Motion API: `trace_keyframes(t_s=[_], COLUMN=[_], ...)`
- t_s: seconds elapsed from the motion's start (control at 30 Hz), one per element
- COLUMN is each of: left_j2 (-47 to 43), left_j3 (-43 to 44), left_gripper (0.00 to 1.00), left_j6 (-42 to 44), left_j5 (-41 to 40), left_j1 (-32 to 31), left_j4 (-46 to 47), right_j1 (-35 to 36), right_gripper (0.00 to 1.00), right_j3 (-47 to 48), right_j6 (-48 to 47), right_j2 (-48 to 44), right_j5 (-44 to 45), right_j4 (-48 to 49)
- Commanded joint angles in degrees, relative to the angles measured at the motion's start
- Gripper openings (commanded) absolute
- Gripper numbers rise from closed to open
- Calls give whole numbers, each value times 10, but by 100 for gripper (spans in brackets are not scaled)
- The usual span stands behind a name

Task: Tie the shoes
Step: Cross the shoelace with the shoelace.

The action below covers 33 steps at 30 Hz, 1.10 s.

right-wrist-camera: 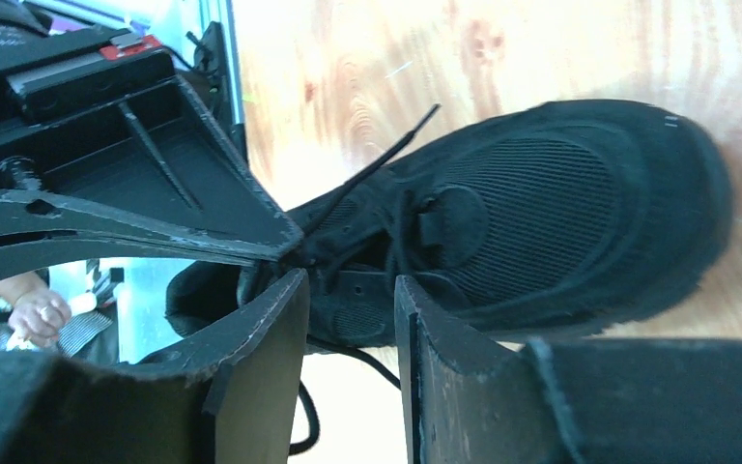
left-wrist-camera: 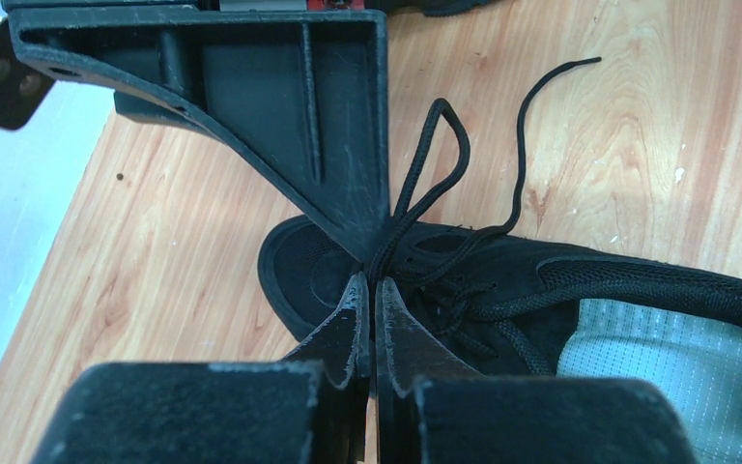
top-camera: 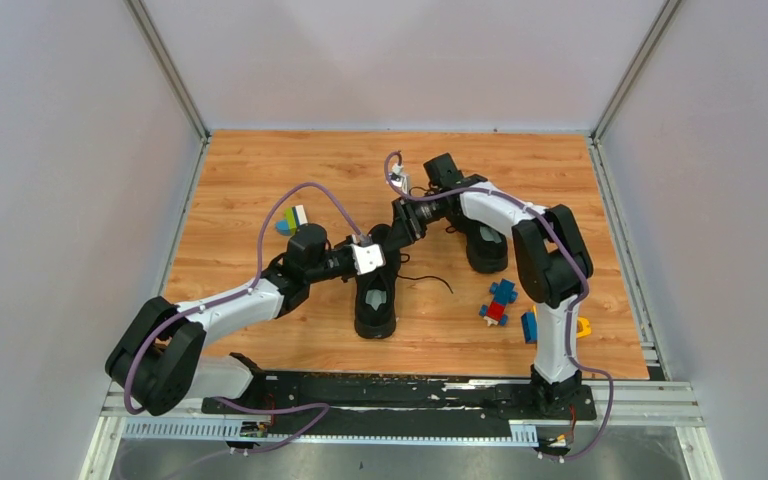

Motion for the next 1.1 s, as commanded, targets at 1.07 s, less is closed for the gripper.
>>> trace_keyframes(t_s=[1.07], left_j2=[-20], left_j3=[-22], left_gripper=[0], left_j6=[8], left_j5=[5], left_j1=[-1], left_j4=[58], right_j1=[-21], right_gripper=[36], right_j3=[27], right_j6=[-24], right_j2=[17], right_j5=[-55], right_j4=[-27])
